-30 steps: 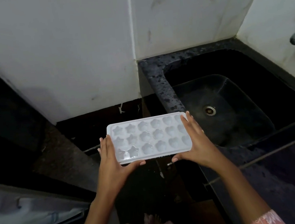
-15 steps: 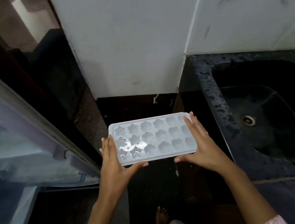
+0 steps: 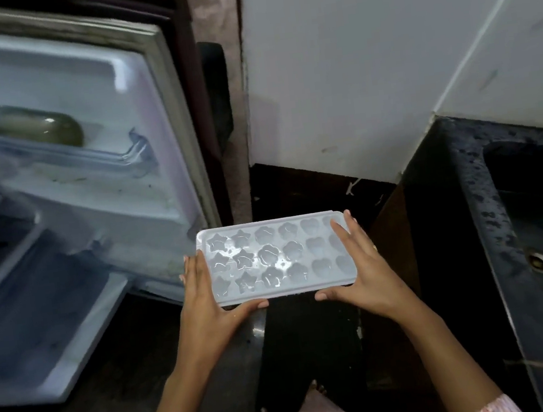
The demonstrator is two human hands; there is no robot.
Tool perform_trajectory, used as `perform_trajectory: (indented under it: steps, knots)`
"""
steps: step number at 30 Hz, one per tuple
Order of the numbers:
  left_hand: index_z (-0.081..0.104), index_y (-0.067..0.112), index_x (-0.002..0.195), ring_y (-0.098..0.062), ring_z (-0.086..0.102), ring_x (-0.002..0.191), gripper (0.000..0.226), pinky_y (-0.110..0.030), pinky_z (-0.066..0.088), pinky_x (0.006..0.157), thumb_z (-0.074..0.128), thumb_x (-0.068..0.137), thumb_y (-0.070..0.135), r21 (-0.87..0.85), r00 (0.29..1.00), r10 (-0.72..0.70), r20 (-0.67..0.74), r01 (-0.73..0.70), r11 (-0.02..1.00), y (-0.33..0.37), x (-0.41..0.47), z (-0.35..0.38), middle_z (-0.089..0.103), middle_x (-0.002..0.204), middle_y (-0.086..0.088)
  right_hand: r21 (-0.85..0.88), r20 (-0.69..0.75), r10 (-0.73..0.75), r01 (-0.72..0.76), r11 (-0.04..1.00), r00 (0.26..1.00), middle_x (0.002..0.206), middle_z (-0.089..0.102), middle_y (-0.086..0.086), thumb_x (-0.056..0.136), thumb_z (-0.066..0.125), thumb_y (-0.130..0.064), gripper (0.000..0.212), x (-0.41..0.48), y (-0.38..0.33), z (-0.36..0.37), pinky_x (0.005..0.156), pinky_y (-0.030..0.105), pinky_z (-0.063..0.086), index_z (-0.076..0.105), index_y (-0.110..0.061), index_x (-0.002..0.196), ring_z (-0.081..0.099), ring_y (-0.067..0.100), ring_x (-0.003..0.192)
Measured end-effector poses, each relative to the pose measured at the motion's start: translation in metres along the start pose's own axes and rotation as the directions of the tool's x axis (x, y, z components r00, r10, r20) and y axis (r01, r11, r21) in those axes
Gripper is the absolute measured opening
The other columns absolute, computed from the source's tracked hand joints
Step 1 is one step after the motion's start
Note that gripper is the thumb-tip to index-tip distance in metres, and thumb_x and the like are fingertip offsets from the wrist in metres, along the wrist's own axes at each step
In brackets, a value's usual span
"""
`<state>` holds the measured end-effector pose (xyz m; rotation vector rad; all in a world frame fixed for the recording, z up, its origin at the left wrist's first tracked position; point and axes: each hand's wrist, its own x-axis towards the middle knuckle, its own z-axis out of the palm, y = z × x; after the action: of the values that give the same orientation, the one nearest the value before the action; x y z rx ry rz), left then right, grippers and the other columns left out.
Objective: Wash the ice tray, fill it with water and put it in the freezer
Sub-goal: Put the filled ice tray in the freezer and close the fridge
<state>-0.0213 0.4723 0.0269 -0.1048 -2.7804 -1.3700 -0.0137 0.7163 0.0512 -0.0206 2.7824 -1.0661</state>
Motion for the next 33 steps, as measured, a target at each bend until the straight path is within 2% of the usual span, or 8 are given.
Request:
perform_trajectory:
  steps: [3, 5, 9, 13, 18, 21, 29, 33]
  knots:
    - [0.003, 0.015, 0.149, -0.008, -0.005, 0.144, 0.126, -0.007, -0.004, 0.104, 0.071, 0.051, 0.056, 0.01, 0.997, -0.058, -0.055, 0.058, 0.998, -0.016, -0.01, -0.018, 0.004, 0.152, 0.013, 0.005, 0.048, -0.053, 0.053, 0.999, 0.997, 0.147, -0.024, -0.022, 0.061, 0.08, -0.046, 0.119, 0.009, -0.018, 0.016, 0.115, 0.033, 0.005, 0.0, -0.031, 0.148, -0.018, 0.001, 0.139]
    - [0.003, 0.015, 0.149, -0.009, -0.004, 0.144, 0.126, -0.014, -0.002, 0.109, 0.073, 0.052, 0.054, 0.011, 0.992, -0.096, -0.083, 0.098, 0.995, -0.024, -0.015, -0.029, 0.004, 0.154, 0.009, 0.023, 0.077, -0.093, 0.092, 0.996, 0.993, 0.147, -0.023, -0.021, 0.061, 0.08, -0.046, 0.119, 0.016, -0.028, 0.025, 0.116, 0.034, 0.006, 0.001, -0.031, 0.148, -0.018, 0.003, 0.14]
    - [0.003, 0.016, 0.149, -0.004, -0.004, 0.141, 0.126, -0.029, 0.001, 0.117, 0.073, 0.051, 0.054, 0.013, 0.977, -0.166, -0.137, 0.169, 0.985, -0.036, -0.021, -0.047, 0.0, 0.143, 0.02, 0.024, 0.142, -0.154, 0.152, 0.988, 0.978, 0.146, -0.023, -0.02, 0.061, 0.082, -0.042, 0.12, 0.033, -0.045, 0.04, 0.115, 0.032, 0.005, 0.001, -0.03, 0.148, -0.018, 0.003, 0.139]
    - [0.004, 0.016, 0.149, -0.003, -0.004, 0.141, 0.127, -0.032, 0.002, 0.118, 0.071, 0.048, 0.055, -0.004, 0.949, -0.239, -0.207, 0.243, 0.97, -0.042, -0.027, -0.057, -0.001, 0.142, 0.02, 0.037, 0.204, -0.232, 0.229, 0.973, 0.951, 0.147, -0.022, -0.019, 0.061, 0.083, -0.041, 0.121, 0.056, -0.057, 0.054, 0.114, 0.029, 0.004, 0.001, -0.029, 0.149, -0.018, 0.002, 0.138]
    - [0.004, 0.018, 0.15, -0.004, -0.005, 0.14, 0.129, -0.023, 0.004, 0.112, 0.072, 0.047, 0.055, -0.034, 0.892, -0.324, -0.316, 0.331, 0.943, -0.058, -0.031, -0.073, -0.002, 0.144, 0.019, 0.035, 0.254, -0.354, 0.357, 0.934, 0.9, 0.147, -0.025, -0.018, 0.062, 0.082, -0.044, 0.119, 0.084, -0.075, 0.075, 0.114, 0.028, 0.0, 0.001, -0.029, 0.149, -0.02, 0.006, 0.14]
    - [0.004, 0.019, 0.15, 0.003, -0.007, 0.134, 0.128, -0.017, 0.002, 0.106, 0.073, 0.048, 0.054, -0.027, 0.859, -0.337, -0.385, 0.355, 0.935, -0.062, -0.032, -0.082, 0.0, 0.155, 0.007, 0.048, 0.278, -0.416, 0.42, 0.906, 0.866, 0.148, -0.021, -0.016, 0.062, 0.081, -0.044, 0.118, 0.1, -0.089, 0.084, 0.115, 0.03, 0.001, 0.003, -0.028, 0.149, -0.016, 0.011, 0.143]
    - [0.007, 0.016, 0.149, -0.009, -0.005, 0.143, 0.126, -0.019, 0.0, 0.106, 0.071, 0.049, 0.055, -0.051, 0.758, -0.404, -0.512, 0.442, 0.895, -0.073, -0.036, -0.099, 0.005, 0.158, 0.0, 0.049, 0.396, -0.51, 0.537, 0.842, 0.764, 0.155, -0.02, -0.003, 0.064, 0.079, -0.046, 0.118, 0.133, -0.127, 0.103, 0.118, 0.036, 0.0, 0.0, -0.025, 0.149, -0.016, 0.012, 0.143]
    - [0.01, 0.015, 0.149, -0.014, -0.002, 0.144, 0.123, -0.02, 0.002, 0.107, 0.07, 0.049, 0.053, -0.069, 0.729, -0.413, -0.546, 0.452, 0.889, -0.078, -0.034, -0.11, 0.01, 0.154, 0.008, 0.043, 0.436, -0.529, 0.57, 0.821, 0.728, 0.156, -0.019, -0.002, 0.064, 0.079, -0.047, 0.12, 0.15, -0.146, 0.115, 0.119, 0.037, 0.0, -0.002, -0.023, 0.149, -0.017, 0.008, 0.14]
